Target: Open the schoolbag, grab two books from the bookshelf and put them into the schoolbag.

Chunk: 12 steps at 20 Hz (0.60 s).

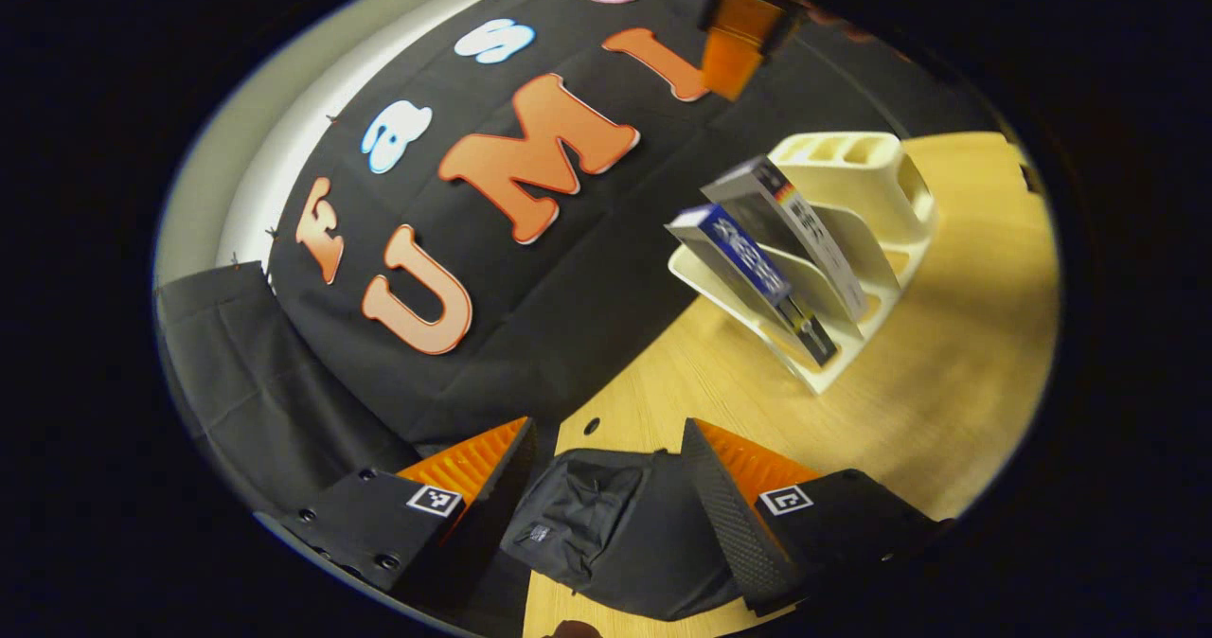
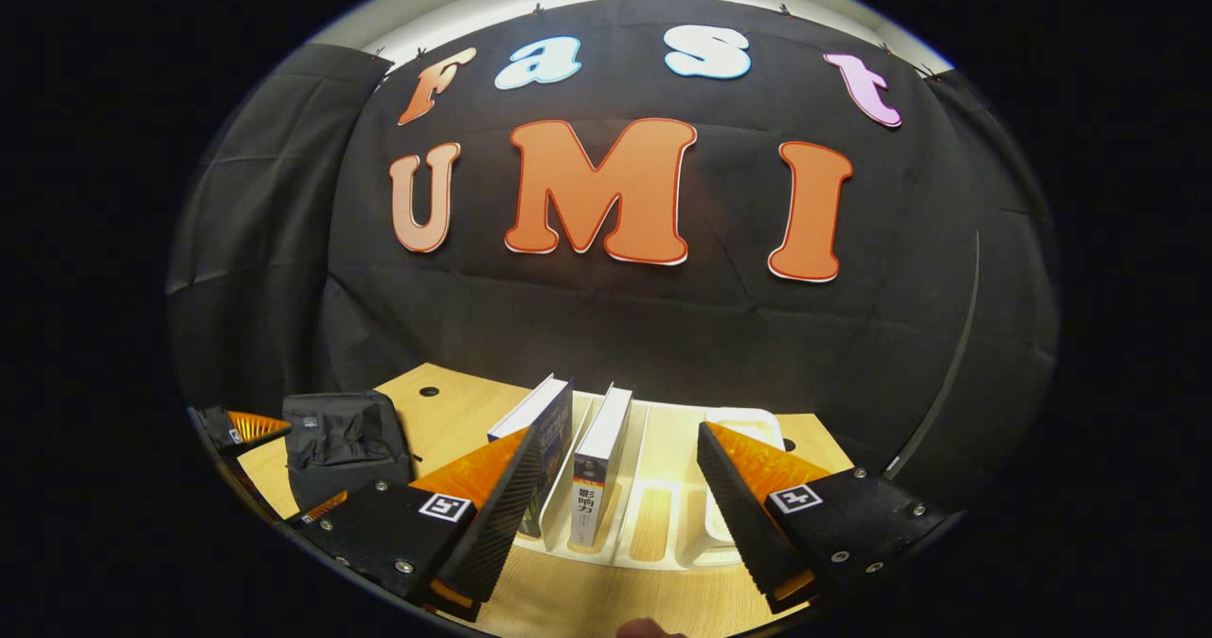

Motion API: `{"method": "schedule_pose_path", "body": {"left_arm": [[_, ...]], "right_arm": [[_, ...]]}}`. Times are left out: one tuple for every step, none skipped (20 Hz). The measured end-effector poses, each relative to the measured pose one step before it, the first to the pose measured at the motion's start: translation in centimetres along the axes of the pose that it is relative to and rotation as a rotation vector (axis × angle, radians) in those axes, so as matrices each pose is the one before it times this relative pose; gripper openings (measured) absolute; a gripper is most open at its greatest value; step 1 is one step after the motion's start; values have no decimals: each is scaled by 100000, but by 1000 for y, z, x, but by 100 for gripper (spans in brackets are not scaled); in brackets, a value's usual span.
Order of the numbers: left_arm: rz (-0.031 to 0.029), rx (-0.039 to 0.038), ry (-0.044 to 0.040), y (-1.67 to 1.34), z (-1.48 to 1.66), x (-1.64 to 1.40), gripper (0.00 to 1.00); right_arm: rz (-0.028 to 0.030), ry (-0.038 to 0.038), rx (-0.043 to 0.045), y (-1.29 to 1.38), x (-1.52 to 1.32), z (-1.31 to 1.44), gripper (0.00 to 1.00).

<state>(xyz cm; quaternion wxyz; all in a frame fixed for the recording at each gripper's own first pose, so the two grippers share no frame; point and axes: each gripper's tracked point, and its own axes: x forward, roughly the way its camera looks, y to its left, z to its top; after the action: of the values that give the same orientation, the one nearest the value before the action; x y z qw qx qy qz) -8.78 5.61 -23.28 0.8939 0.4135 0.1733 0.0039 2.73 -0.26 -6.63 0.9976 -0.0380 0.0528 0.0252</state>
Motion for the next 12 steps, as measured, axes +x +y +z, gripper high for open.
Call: {"method": "schedule_pose_path", "body": {"left_arm": [[-1313, 2196, 2179, -1035, -1413, -380, 98], [-570, 2316, 2411, -818, -1093, 8, 98], [-1300, 2374, 2166, -990, -867, 74, 98], [-354, 2525, 2068, -994, -806, -4, 98], [-709, 2503, 2263, -543, -968, -49, 98], [-863, 1786, 1558, -815, -627, 116, 98], [-1161, 1704, 1883, -869, -955, 286, 98], [-1385, 1146, 1299, -851, -664, 100, 98], [-844, 1575, 1969, -599, -686, 65, 98], [-1230, 447, 1383, -801, -617, 69, 98], [-686, 371, 2826, -609, -989, -20, 98], [179, -203, 1515, -151, -307, 164, 98]], "right_arm": [[199, 334, -259, -119, 81, -248, 98], [332, 442, -240, -49, 24, -207, 98], [186, 375, -190, -96, 78, -259, 98], [463, 474, -205, -51, 115, -319, 98], [136, 401, -327, -110, 123, -203, 98], [441, 397, -155, -69, 82, -189, 98], [91, 212, -259, -62, 61, -116, 98], [344, 66, -53, -62, 61, -87, 98], [58, 134, -146, -124, 91, -36, 98], [165, -127, -36, -85, -16, -103, 98], [97, 34, -60, -54, -7, -77, 98], [159, 22, 76, -84, -46, 25, 98]]}}
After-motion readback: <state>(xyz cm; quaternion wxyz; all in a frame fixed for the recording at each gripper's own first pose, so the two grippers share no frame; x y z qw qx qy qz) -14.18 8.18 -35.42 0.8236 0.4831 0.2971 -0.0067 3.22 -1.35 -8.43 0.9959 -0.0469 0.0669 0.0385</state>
